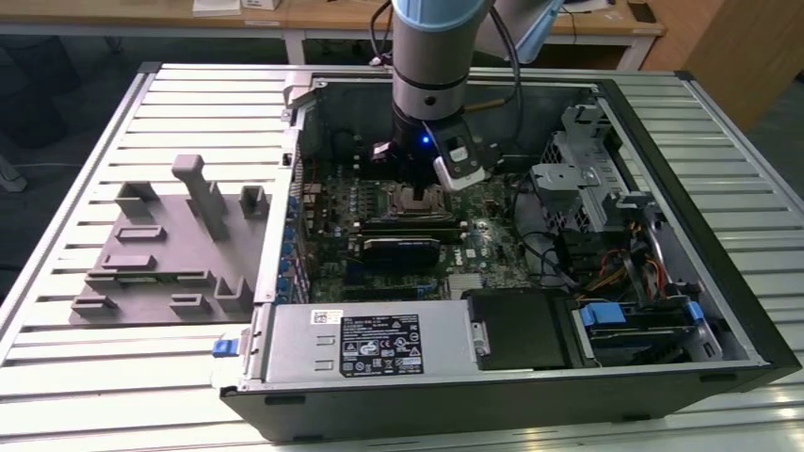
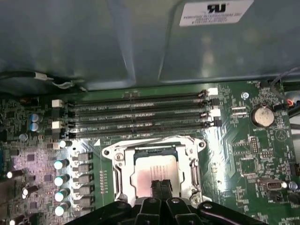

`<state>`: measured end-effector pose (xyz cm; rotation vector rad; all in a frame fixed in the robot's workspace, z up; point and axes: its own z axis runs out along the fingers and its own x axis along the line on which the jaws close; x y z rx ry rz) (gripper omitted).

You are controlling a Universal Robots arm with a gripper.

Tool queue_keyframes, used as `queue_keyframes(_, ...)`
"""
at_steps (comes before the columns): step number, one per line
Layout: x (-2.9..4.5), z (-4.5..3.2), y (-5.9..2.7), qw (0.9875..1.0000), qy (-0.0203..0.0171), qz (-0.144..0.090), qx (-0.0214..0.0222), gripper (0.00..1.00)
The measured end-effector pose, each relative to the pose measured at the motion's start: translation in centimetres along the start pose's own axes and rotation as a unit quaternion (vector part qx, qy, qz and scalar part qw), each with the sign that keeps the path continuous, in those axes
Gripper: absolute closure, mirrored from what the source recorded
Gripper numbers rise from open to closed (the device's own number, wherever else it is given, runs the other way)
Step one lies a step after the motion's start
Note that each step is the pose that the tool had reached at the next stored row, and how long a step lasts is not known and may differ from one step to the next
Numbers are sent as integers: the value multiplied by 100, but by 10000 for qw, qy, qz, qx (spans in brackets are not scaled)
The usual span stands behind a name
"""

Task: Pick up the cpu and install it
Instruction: 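Install the second cpu locking lever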

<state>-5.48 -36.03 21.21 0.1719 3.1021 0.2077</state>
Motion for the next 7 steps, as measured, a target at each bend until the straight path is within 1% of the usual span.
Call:
queue_keyframes(1, 0, 0, 0, 10000, -1, -1, 7, 89)
queue_keyframes(7, 0, 0, 0, 10000, -2, -1, 19, 89)
